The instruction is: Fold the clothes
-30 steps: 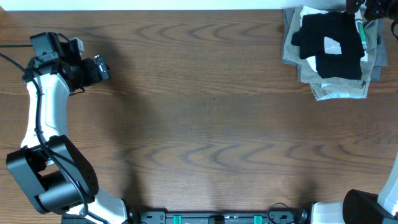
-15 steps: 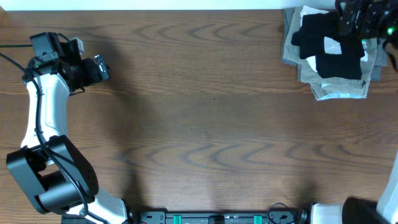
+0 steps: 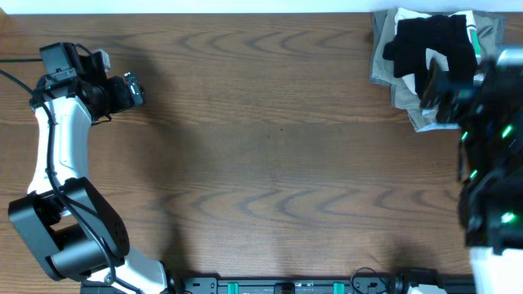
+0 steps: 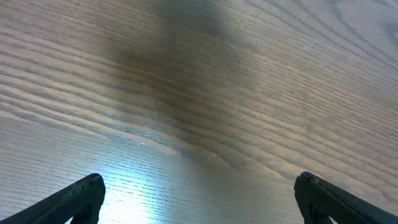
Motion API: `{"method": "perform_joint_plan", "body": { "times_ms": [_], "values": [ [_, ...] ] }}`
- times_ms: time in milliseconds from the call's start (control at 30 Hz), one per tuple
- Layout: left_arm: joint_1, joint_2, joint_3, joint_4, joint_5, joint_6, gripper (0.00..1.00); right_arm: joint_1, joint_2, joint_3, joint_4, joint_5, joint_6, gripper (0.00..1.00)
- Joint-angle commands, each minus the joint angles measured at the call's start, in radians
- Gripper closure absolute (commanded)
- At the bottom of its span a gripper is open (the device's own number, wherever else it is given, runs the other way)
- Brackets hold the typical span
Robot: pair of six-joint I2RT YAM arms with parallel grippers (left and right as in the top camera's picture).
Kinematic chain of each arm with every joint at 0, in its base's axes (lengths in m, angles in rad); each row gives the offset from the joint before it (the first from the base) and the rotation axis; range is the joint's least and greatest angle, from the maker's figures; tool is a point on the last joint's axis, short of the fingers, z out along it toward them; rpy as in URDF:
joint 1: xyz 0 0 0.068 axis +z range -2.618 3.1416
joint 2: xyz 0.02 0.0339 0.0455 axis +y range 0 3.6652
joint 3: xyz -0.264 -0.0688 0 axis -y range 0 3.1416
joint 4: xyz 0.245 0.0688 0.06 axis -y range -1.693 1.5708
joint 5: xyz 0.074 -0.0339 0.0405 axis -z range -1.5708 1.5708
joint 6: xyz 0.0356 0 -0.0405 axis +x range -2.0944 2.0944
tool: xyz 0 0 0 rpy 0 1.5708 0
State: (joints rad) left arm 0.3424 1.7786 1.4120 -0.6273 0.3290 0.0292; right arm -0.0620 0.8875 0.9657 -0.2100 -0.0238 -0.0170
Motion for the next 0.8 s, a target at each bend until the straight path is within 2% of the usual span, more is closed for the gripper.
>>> {"method": "perform_joint_plan", "body": {
  "times_ms": [0,200,467,767],
  "values": [
    [-0.001,0.015,-0.010,-0.003,-0.005,-0.001,0.02,0.010,-0.127,-0.182,0.045,0.024,0.072,0.01],
    [-0.001,0.015,-0.010,-0.003,-0.005,-0.001,0.02,0.010,-0.378,-0.469,0.063,0.107,0.196,0.01],
    [-0.001,0.015,-0.010,-0.003,-0.005,-0.001,0.02,0.014,-0.626,-0.769,0.191,0.126,0.204,0.01],
    [-0.001,0.015,-0.010,-0.003,-0.005,-0.001,0.02,0.044,-0.753,-0.919,0.203,0.167,0.203,0.01]
  ]
}}
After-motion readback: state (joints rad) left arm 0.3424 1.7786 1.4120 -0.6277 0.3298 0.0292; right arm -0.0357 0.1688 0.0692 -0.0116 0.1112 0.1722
